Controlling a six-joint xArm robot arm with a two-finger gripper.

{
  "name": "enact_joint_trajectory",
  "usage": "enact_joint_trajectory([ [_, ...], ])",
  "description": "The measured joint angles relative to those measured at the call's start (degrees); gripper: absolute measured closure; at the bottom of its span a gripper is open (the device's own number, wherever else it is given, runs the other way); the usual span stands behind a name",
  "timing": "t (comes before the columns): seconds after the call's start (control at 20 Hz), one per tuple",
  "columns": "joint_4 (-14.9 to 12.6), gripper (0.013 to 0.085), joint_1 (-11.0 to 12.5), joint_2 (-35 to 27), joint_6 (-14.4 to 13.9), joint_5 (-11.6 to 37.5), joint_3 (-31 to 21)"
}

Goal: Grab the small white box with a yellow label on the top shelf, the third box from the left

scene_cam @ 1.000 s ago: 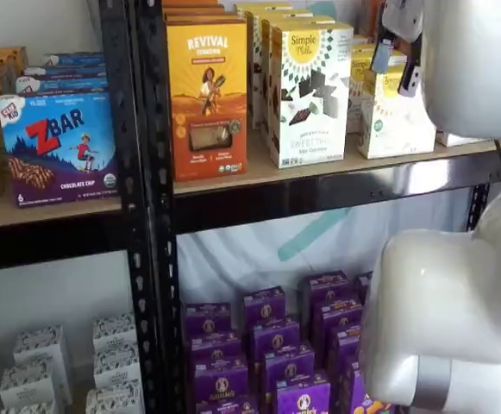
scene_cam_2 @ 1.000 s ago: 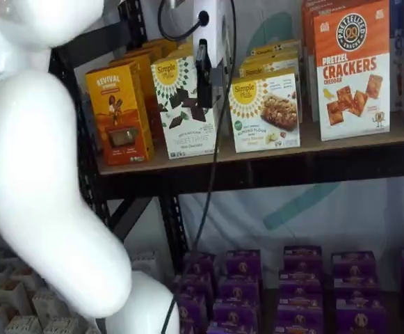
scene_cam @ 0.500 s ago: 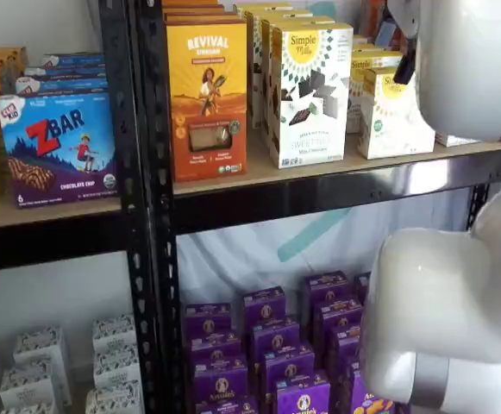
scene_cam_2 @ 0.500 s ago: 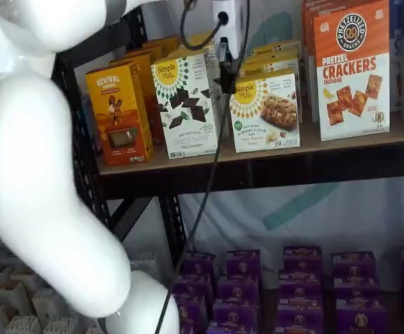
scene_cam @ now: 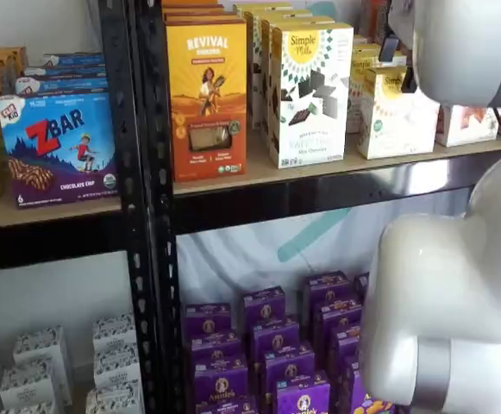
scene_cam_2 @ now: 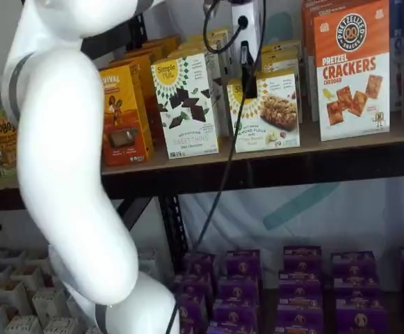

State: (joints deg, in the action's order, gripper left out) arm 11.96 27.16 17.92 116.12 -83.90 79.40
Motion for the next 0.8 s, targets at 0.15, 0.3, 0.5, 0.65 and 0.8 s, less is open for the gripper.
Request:
enact_joint_trajectory([
  [0.15,-1.1,0.0130,-0.3,-1.6,-0.2,-0.5,0.6],
  [0.3,-1.2,0.0130,-0.5,-3.2,-0.4,-1.7,1.5],
  [0.5,-4.2,0.0130,-1.6,-6.3,-1.6,-6.5,5.1],
  [0.65,-5.9,0.0130,-2.2,-7.4,-2.1,-8.1,6.3],
  [0.8,-6.5,0.0130,-2.5,-7.6,-2.3,-7.9,6.1],
])
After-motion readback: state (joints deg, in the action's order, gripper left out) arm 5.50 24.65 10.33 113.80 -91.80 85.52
